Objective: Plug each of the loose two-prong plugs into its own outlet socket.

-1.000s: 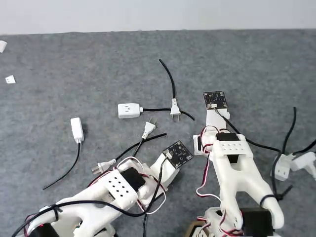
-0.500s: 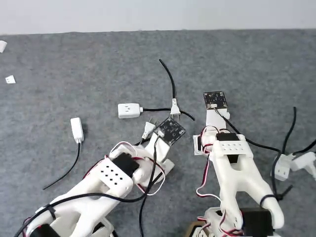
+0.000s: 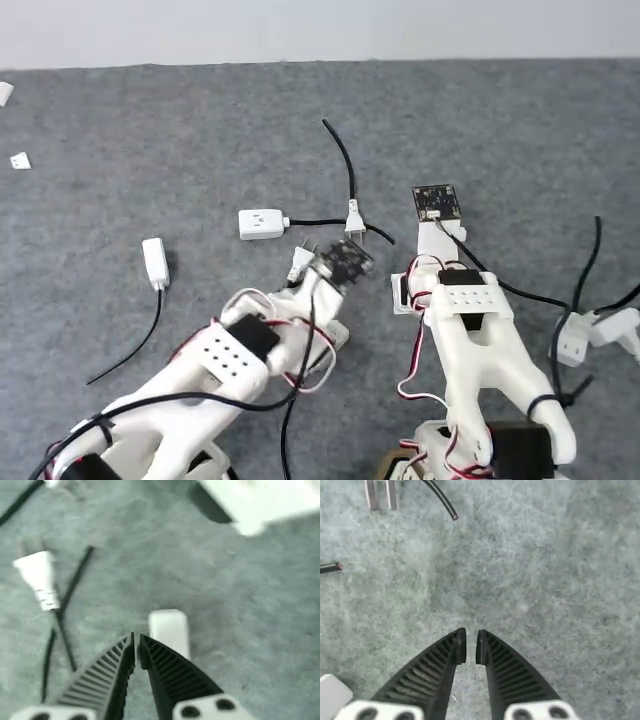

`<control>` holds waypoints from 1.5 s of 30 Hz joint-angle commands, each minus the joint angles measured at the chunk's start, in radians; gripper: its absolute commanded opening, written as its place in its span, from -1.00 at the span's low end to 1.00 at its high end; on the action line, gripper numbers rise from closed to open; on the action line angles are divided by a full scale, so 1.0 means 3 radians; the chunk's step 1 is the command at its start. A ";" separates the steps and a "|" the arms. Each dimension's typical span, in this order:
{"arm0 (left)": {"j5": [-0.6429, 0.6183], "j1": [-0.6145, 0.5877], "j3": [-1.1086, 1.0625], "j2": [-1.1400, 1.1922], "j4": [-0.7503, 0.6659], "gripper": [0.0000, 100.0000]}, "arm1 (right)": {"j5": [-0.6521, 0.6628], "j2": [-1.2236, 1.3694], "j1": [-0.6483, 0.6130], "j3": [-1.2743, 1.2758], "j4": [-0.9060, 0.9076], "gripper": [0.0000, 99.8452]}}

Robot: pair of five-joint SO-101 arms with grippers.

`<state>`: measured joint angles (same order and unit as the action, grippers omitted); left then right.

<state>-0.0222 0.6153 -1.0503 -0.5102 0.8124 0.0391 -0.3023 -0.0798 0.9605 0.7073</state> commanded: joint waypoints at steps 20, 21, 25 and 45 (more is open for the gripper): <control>-0.0261 0.0798 0.0299 0.0665 0.0179 -0.97 | 0.0041 -0.0008 0.0023 -0.0159 -0.0049 -0.91; -0.0256 0.0869 0.0294 0.0665 0.0194 -0.97 | 0.0041 -0.0008 0.0023 -0.0164 -0.0049 -0.91; -0.0266 0.1171 0.0289 0.0665 0.0220 -0.97 | 0.0041 -0.0008 0.0028 -0.0169 -0.0043 -0.91; -0.0501 0.1130 0.0248 -0.0148 0.0092 -0.97 | -0.0199 -0.0049 0.0580 -0.0251 -0.0018 -0.91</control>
<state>-0.1588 0.9574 -0.9843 -0.5163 0.8707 -0.0100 -0.3023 0.0798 0.9375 0.7073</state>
